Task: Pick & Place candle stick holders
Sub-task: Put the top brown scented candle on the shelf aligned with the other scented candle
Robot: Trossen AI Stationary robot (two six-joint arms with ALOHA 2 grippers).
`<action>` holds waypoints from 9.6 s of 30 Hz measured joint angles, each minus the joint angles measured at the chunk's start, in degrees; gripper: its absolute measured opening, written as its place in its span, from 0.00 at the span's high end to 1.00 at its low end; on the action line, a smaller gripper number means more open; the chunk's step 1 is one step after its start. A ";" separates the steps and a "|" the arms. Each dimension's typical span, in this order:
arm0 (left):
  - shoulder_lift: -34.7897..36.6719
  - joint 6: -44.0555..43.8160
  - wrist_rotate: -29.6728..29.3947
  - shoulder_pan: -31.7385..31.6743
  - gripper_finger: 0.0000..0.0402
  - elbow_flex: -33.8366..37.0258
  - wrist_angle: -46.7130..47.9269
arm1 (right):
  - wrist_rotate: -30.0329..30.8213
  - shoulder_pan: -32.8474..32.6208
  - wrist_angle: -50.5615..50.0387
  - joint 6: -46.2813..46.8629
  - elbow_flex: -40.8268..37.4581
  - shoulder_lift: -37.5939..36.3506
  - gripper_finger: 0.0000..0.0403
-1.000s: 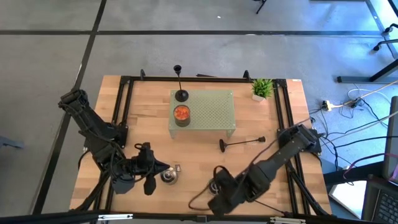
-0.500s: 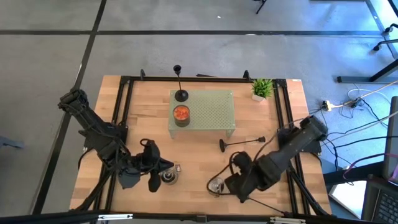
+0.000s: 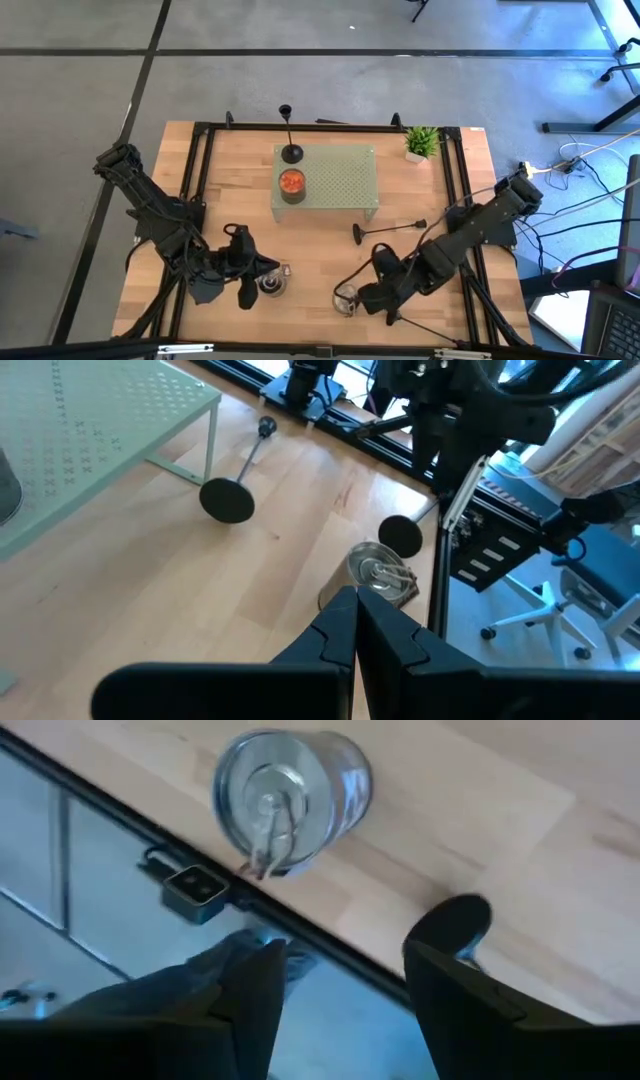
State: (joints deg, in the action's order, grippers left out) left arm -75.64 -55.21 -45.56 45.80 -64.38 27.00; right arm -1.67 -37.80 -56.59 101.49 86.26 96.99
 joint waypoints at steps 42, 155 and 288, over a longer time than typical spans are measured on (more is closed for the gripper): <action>-0.04 0.99 -0.24 -0.04 1.00 0.00 -0.21 | -1.04 5.35 6.30 -5.49 0.15 9.12 0.48; 0.03 5.00 0.66 -0.03 1.00 0.00 1.48 | -0.01 39.99 -33.48 -41.22 36.01 12.50 1.00; 0.00 4.78 1.12 -0.46 1.00 0.00 2.02 | -0.88 46.13 -27.31 -51.64 37.13 17.13 0.96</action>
State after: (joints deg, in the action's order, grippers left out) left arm -75.64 -50.43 -44.45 45.34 -64.38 29.02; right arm -2.55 8.33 -83.90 49.84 123.39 114.11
